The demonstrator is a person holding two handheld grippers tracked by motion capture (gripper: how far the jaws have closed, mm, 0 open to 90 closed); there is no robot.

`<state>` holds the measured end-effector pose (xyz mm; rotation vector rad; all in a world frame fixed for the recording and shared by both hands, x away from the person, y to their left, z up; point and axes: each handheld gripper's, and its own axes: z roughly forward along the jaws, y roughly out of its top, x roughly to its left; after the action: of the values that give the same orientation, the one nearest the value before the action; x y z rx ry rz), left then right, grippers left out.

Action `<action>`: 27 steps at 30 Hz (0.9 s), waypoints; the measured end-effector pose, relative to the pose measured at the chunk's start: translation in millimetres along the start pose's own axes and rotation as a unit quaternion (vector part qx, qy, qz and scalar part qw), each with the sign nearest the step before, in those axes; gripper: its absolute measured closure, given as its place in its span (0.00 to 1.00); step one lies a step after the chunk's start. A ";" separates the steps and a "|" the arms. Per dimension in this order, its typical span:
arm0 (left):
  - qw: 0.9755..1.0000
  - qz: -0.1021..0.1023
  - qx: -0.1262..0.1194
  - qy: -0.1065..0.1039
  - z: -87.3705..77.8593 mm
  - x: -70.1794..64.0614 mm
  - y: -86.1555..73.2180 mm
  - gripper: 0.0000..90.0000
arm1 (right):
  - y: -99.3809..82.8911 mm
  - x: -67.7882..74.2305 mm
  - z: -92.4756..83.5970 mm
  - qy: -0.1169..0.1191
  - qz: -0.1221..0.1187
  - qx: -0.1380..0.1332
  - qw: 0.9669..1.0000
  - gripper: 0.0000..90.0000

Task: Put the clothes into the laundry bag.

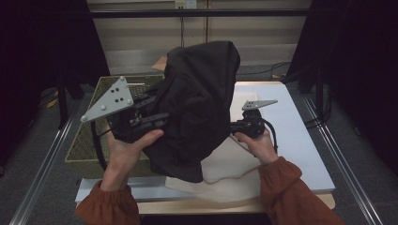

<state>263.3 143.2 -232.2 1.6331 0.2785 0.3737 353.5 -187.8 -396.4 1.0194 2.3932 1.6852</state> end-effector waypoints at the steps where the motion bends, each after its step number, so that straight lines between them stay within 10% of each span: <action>1: 1.000 -0.007 -0.001 -0.004 2.1 -1.4 -3.4 0.74 | -0.1 -0.4 0.1 0.002 0.003 -0.001 1.000 0.97; 27: 0.997 -0.039 0.063 -0.033 21.6 -21.0 -91.9 0.74 | -1.2 -0.7 2.0 -0.007 0.009 0.009 1.000 0.97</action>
<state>256.5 124.1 -326.8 1.7496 0.3193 0.2463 354.2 -186.8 -398.4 1.0548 2.4024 1.6606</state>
